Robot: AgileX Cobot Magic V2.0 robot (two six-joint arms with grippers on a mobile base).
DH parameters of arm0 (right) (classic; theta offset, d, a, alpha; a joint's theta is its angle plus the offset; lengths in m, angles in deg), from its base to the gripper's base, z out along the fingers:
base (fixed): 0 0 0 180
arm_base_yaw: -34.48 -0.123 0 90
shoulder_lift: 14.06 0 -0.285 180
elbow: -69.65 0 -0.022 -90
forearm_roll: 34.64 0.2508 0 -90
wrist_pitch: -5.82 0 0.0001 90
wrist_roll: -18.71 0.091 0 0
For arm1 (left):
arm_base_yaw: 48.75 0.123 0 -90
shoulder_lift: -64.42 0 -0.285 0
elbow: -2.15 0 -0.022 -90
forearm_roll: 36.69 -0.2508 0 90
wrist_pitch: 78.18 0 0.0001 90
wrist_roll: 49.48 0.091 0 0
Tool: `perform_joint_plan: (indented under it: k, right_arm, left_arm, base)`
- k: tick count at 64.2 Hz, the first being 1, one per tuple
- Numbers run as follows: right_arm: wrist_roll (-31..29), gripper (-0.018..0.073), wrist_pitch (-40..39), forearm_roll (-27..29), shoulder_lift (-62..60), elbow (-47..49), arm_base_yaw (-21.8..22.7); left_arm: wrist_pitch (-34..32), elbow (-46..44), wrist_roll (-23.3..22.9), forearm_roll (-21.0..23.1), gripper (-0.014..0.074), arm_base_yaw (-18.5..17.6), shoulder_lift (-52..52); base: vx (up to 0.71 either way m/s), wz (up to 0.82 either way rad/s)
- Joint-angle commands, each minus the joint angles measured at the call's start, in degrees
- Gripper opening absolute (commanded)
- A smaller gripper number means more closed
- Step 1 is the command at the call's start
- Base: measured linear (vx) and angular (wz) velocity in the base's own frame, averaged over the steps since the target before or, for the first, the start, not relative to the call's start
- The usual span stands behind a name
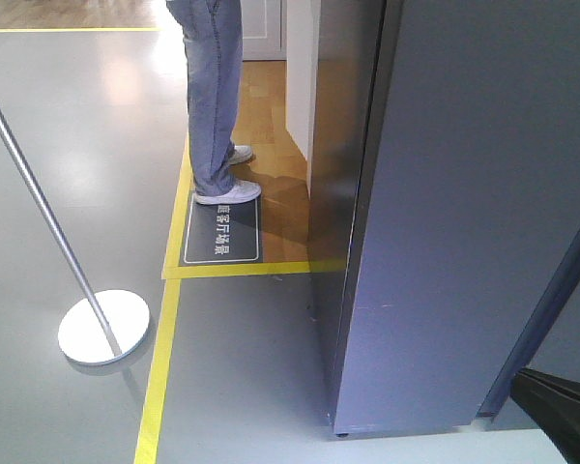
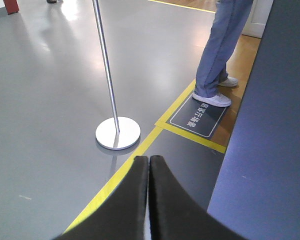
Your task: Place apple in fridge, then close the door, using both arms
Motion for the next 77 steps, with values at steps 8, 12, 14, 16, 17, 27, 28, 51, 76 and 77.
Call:
perform_joint_plan:
  k: [8, 12, 14, 16, 17, 27, 28, 51, 76, 77]
  right_arm:
    - [-0.5, -0.0006, -2.0, 2.2, 0.4, 1.6, 0.1]
    - [-0.5, -0.0006, -2.0, 2.2, 0.4, 1.6, 0.1]
    - [-0.5, -0.0006, -2.0, 2.2, 0.4, 1.6, 0.1]
    - [-0.5, -0.0006, -2.0, 2.2, 0.4, 1.6, 0.1]
    - [-0.5, -0.0006, -2.0, 2.2, 0.4, 1.6, 0.1]
    - [-0.5, -0.0006, -2.1, 2.1, 0.3, 1.6, 0.0]
    - [-0.5, -0.0006, -2.0, 2.2, 0.3, 1.6, 0.0]
    - [-0.5, -0.0006, -1.9, 2.2, 0.3, 1.6, 0.0]
    - [-0.9, -0.0006, -6.1, 1.7, 0.3, 1.6, 0.0]
    - [-0.9, -0.0006, -6.7, 1.7, 0.3, 1.6, 0.0]
  left_arm:
    - [-4.3, -1.0, -0.1, 0.5, -0.0006, -0.2, -0.9]
    - [-4.3, -1.0, -0.1, 0.5, -0.0006, -0.2, -0.9]
    - [-4.3, -1.0, -0.1, 0.5, -0.0006, -0.2, -0.9]
    - [-4.3, -1.0, -0.1, 0.5, -0.0006, -0.2, -0.9]
    - [-4.3, -1.0, -0.1, 0.5, -0.0006, -0.2, -0.9]
    - [-4.3, -1.0, -0.1, 0.5, -0.0006, -0.2, -0.9]
    - [-4.3, -1.0, -0.1, 0.5, -0.0006, -0.2, -0.9]
    - [-4.3, -1.0, -0.1, 0.5, -0.0006, -0.2, -0.9]
    - [-4.3, -1.0, -0.1, 0.5, -0.0006, -0.2, -0.9]
    - [-4.3, -1.0, -0.1, 0.5, -0.0006, -0.2, -0.9]
  base:
    - [0.00, 0.00]
    - [0.00, 0.00]
    - [0.00, 0.00]
    - [0.00, 0.00]
    - [0.00, 0.00]
    - [0.00, 0.00]
    - [0.00, 0.00]
    - [0.00, 0.00]
    - [0.00, 0.00]
    - [0.00, 0.00]
